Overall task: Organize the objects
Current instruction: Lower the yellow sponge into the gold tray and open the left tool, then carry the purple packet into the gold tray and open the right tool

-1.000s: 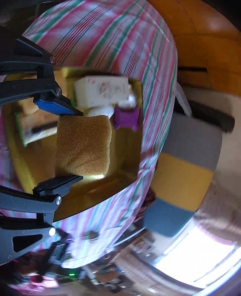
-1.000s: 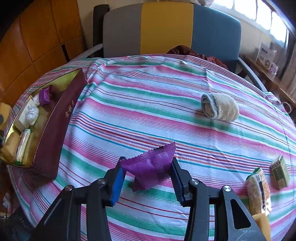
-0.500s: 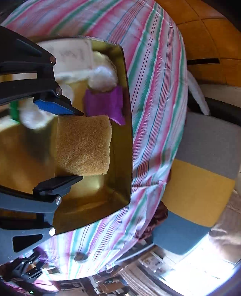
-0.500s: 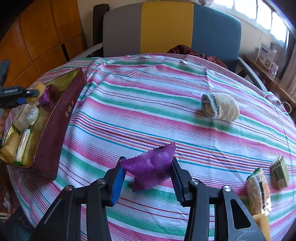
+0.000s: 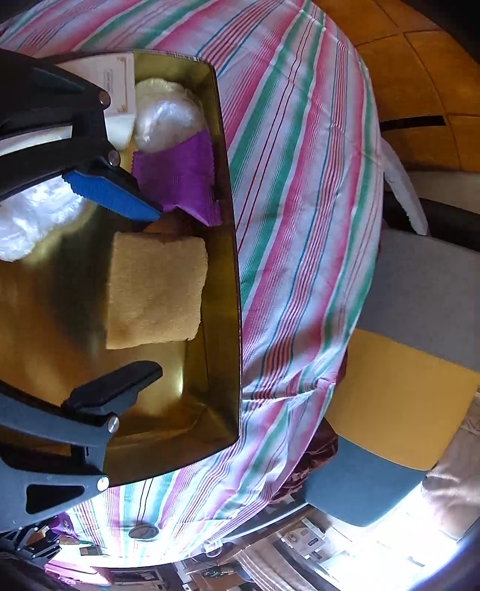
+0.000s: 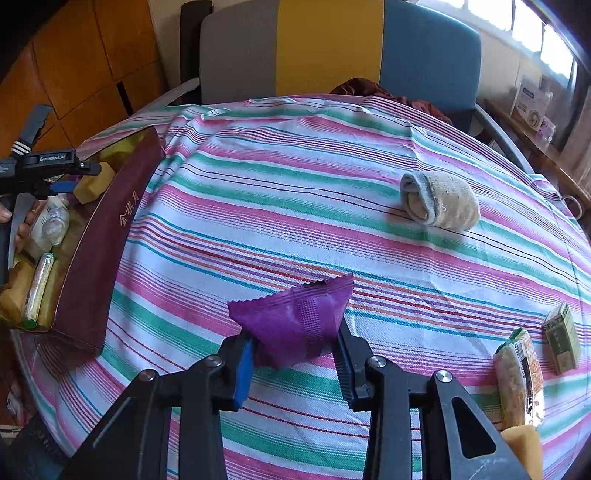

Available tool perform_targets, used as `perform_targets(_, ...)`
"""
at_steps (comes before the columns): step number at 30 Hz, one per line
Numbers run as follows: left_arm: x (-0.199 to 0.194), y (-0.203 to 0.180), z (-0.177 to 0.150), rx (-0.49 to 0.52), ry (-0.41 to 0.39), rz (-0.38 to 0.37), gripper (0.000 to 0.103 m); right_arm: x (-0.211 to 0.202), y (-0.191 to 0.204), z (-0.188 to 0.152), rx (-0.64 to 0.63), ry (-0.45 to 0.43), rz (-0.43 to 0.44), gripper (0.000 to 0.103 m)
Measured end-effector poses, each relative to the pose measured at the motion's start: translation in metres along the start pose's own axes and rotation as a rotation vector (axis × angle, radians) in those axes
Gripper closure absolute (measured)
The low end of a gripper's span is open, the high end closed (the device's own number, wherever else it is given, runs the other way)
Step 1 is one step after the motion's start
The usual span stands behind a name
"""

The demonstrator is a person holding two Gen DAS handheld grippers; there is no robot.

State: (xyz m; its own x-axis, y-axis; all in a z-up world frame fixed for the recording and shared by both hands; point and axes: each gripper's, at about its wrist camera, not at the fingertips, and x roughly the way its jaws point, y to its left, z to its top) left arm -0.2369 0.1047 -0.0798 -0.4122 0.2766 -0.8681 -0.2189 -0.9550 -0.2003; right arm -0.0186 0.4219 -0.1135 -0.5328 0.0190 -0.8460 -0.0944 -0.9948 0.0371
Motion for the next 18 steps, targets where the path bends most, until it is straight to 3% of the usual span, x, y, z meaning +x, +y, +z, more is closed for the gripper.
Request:
perform_targets(8, -0.049, -0.014, -0.025, 0.093, -0.124, 0.073, 0.023, -0.001, -0.002, 0.001, 0.017, 0.004, 0.006, 0.064)
perform_targets(13, -0.094, -0.033, -0.068, 0.157, -0.214, 0.075, 0.024, -0.002, 0.002, 0.001, -0.007, -0.001, -0.004, 0.066)
perform_targets(18, -0.119, -0.047, -0.102, 0.201, -0.233, 0.032, 0.026, -0.005, 0.007, 0.001, -0.023, -0.008, -0.002, 0.067)
